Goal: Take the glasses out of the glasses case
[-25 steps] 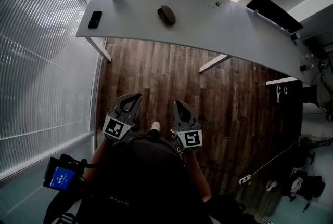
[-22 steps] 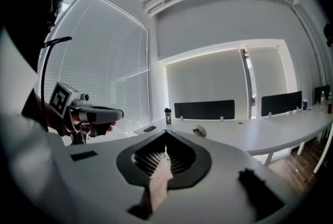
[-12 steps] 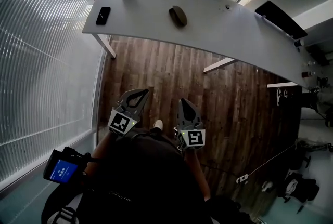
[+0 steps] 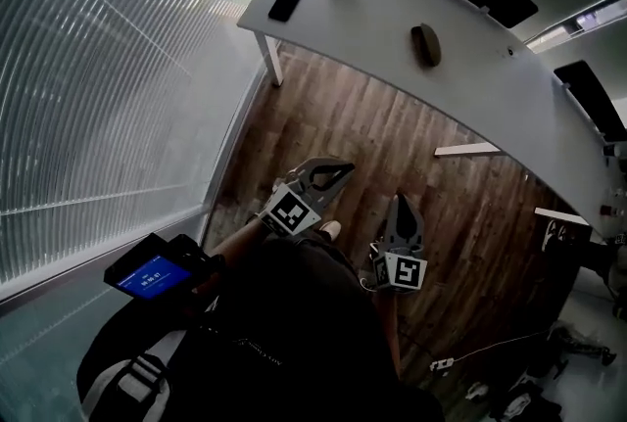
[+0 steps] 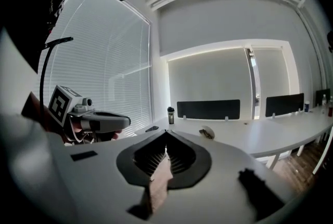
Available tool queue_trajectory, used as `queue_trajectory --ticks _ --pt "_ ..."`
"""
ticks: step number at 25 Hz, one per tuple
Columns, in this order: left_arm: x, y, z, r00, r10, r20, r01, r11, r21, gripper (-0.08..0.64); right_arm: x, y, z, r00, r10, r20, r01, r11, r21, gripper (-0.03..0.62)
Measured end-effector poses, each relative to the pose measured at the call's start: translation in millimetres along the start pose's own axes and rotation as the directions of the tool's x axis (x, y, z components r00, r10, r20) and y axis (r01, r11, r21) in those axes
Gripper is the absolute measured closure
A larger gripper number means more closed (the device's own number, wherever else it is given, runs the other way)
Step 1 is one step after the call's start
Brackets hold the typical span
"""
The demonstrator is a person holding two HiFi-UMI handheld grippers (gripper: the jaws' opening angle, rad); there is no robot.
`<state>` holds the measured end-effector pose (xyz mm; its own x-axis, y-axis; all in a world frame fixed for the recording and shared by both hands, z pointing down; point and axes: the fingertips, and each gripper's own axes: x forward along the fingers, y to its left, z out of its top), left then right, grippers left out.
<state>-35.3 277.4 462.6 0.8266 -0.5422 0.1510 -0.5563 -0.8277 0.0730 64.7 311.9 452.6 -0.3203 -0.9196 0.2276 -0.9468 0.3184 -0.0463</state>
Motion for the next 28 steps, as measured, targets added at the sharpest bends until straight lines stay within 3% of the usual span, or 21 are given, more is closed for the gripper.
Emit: queue_trajectory --ticks 13,22,28 --pt "-39 68 -12 1.000 0.020 0.008 -0.019 1.000 -0.018 0.552 61 56 11 1.000 0.025 -0.001 -0.025 0.999 -0.032 0.584" --pt "-47 85 -23 1.000 -0.009 -0.026 0.009 1.000 -0.005 0.552 77 62 8 1.000 -0.017 0.021 0.017 1.000 0.012 0.584" --pt "-44 93 -31 0.999 0.025 -0.042 -0.025 1.000 -0.006 0.552 86 63 -8 1.000 0.019 -0.011 -0.019 1.000 0.018 0.584"
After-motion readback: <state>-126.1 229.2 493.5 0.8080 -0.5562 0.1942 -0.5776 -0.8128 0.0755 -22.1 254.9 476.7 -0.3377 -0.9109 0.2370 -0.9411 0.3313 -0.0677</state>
